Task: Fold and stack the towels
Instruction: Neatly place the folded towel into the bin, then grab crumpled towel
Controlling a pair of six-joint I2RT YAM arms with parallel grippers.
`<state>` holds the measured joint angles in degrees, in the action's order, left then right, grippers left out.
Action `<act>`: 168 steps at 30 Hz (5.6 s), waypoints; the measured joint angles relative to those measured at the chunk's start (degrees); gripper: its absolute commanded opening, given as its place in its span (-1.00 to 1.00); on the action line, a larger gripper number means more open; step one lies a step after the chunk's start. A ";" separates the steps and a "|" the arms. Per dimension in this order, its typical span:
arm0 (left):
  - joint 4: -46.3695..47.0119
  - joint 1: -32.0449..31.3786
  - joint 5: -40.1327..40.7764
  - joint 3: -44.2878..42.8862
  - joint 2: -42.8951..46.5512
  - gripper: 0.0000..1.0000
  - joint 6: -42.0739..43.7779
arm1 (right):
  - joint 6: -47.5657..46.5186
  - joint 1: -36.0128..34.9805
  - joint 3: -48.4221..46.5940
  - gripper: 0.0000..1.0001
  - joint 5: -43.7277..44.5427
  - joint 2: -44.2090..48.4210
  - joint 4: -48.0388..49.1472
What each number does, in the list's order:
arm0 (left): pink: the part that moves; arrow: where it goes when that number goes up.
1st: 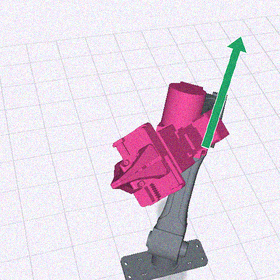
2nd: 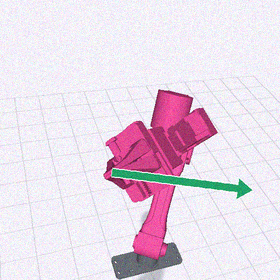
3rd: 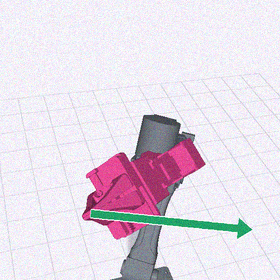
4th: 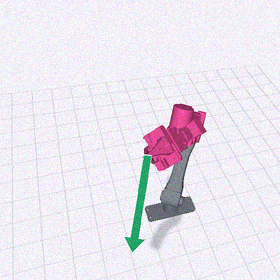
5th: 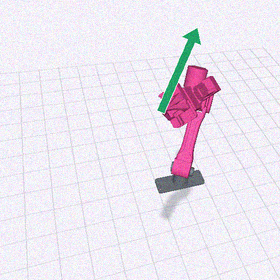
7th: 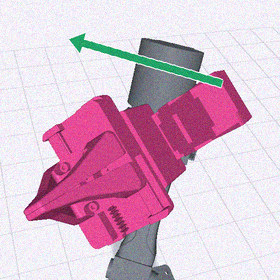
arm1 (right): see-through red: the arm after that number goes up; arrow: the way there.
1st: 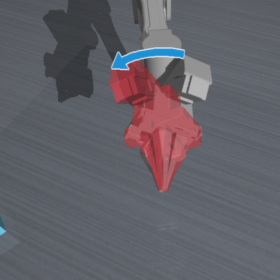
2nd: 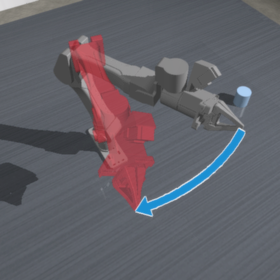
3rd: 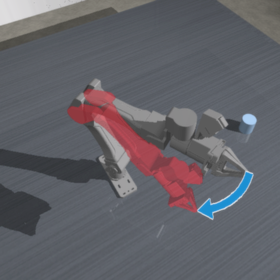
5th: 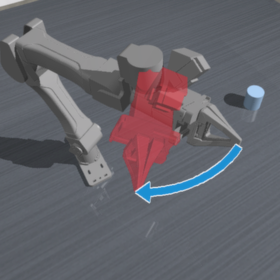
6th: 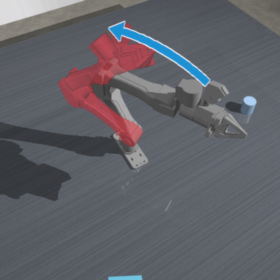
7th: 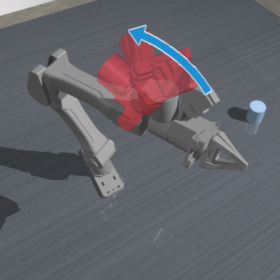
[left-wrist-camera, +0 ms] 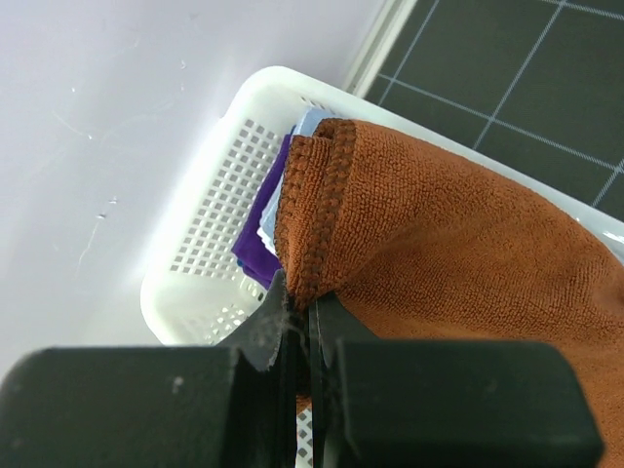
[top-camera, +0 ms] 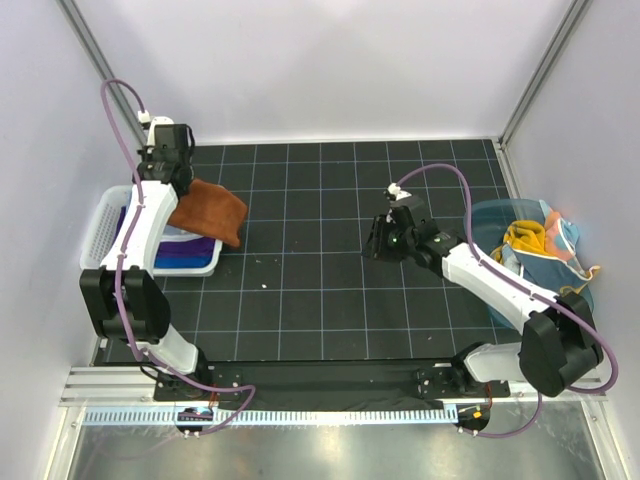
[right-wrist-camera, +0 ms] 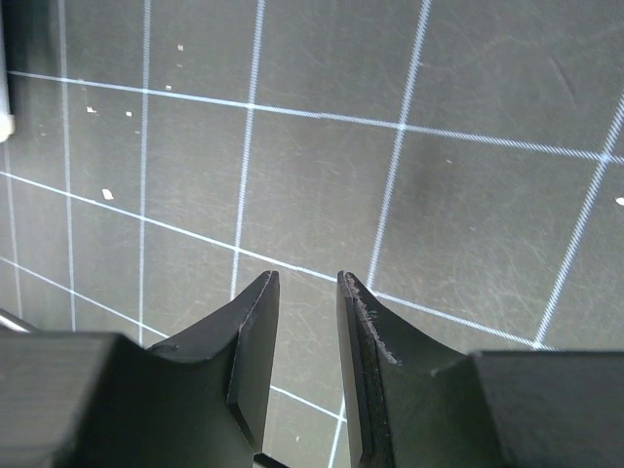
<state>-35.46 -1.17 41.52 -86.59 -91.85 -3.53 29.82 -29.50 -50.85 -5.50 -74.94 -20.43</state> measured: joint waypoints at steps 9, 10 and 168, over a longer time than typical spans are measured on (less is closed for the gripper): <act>3.13 2.62 -0.04 0.26 -0.02 -1.00 1.25 | -0.11 -2.03 -2.40 -0.28 -0.04 -2.40 -0.02; 3.23 3.13 -0.04 0.26 -0.02 -1.00 1.25 | -0.20 -2.25 -2.40 -0.29 -0.04 -2.60 -0.11; -2.97 -50.31 -32.65 29.53 35.34 0.34 -17.20 | 11.02 43.15 -42.60 -0.98 26.12 -7.54 -25.07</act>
<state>-38.44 -51.48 8.86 -57.06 -56.51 -20.73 40.84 13.65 -93.45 20.62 -82.48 -45.50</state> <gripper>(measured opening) 0.658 0.060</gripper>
